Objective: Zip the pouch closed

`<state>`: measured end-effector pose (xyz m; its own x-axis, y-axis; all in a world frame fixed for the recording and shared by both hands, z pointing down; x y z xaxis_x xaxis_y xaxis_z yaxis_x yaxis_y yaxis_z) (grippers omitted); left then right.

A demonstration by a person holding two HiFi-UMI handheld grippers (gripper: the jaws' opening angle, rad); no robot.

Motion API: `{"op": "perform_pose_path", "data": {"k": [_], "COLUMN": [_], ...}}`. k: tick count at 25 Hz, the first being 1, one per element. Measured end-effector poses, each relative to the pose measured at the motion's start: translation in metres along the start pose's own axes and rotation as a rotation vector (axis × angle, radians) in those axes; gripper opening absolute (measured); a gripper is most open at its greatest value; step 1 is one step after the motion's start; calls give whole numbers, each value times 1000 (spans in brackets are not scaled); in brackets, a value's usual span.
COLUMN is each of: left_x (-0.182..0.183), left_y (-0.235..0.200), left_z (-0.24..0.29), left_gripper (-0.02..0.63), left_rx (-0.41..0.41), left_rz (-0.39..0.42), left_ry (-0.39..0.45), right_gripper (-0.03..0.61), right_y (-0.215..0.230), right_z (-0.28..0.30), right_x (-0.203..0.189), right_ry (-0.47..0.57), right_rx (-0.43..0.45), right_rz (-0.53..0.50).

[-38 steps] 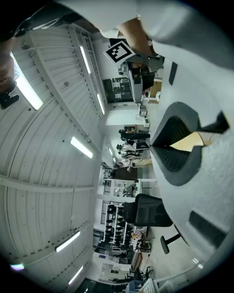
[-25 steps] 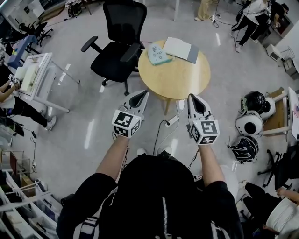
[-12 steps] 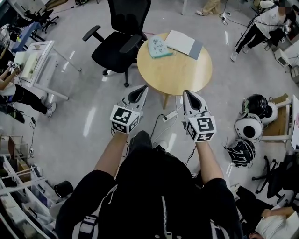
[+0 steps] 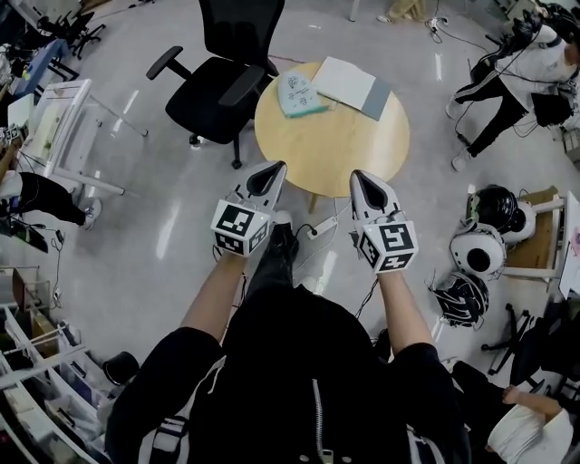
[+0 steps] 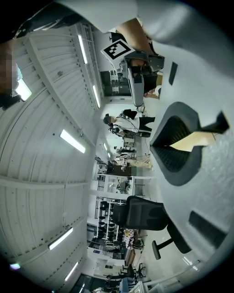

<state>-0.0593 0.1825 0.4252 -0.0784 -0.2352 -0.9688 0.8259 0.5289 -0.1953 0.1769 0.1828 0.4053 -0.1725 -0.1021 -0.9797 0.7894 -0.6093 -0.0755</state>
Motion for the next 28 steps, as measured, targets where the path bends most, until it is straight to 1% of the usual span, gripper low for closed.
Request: {"op": "perform_pose_path", "data": {"k": [6,12,16,20,24,28], "left_x": [16,32,39,41,40,42], "left_y": [-49,-114,-151,-184,-202,-206], "left_z": [66,127,156,176,195,214], "left_gripper": [0,0,0,0,0,0], "left_rx": [-35,-76,-104,-116,-118,-106], "left_rz": [-11,-3,9,8,-10,-13], "left_ry": [-13,-43,-59,-69,-84,-89], "right_gripper": [5,5,5,5,5,5], "right_y": [34,62,75,87,103,126], "right_z": [70,153,202,238,259,275], "right_x": [8,22,24,20,11,2], "right_ry": [-23,-45,-78,-109,-142,-163], "right_rx": [1,-13,-15,-26,-27,-11], "right_rz": [2,-3,-20,-20,-32,-40]}}
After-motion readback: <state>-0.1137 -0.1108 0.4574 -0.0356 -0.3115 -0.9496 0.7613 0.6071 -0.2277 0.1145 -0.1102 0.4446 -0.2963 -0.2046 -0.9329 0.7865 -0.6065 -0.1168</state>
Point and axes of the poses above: the fingertips, and each gripper's own axes: z forward along the fingers, y to its right, x out of its top, the point moved 8 cm from there along -z, backward along the fingers, and after that the axes turned 9 degrees about -z, right-handed, at the moved point
